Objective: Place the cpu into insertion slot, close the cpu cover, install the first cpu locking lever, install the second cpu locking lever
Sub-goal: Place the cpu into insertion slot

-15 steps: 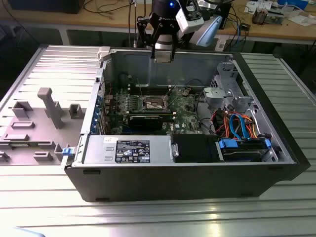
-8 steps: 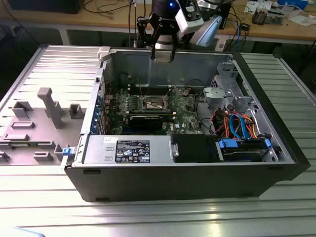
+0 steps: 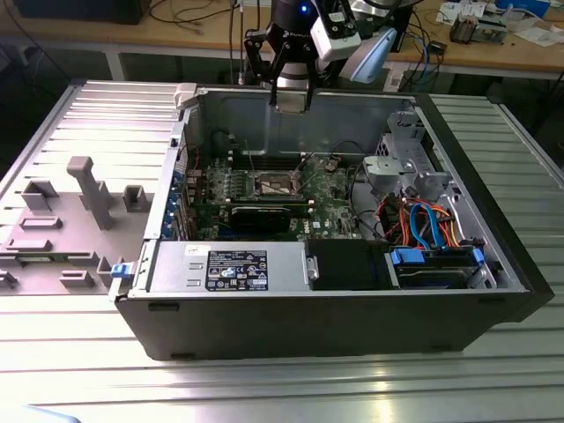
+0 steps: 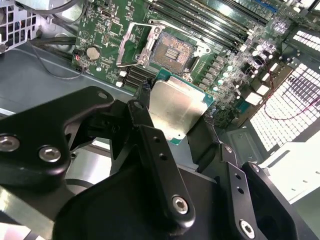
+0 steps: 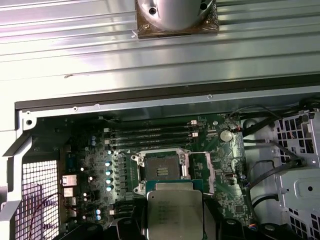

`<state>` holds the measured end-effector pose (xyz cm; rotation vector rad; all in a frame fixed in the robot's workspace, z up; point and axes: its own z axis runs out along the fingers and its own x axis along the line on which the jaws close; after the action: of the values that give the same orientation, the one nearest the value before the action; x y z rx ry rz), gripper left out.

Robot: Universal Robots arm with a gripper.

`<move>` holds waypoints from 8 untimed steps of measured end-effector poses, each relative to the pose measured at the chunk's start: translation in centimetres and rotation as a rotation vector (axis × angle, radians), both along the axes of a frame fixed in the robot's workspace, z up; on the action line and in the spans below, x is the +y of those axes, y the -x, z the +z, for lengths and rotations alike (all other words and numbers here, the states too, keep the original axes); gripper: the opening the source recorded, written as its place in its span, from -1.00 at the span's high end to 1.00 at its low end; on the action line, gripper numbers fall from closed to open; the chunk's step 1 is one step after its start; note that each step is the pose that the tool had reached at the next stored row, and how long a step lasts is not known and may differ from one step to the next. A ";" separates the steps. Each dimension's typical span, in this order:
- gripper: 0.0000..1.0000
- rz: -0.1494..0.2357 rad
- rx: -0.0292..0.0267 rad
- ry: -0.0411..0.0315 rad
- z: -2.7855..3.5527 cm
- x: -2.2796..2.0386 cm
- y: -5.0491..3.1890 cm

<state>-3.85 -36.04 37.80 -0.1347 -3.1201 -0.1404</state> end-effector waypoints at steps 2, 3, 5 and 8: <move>-0.08 0.000 0.0000 0.0000 0.00 0.00 0.00; -0.08 0.000 0.0000 0.0000 0.00 0.00 0.00; -0.08 0.000 0.0000 0.0000 0.00 0.00 0.00; -0.08 -0.001 0.0001 -0.0001 0.00 0.00 0.00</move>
<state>-3.85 -36.04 37.80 -0.1361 -3.1200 -0.1405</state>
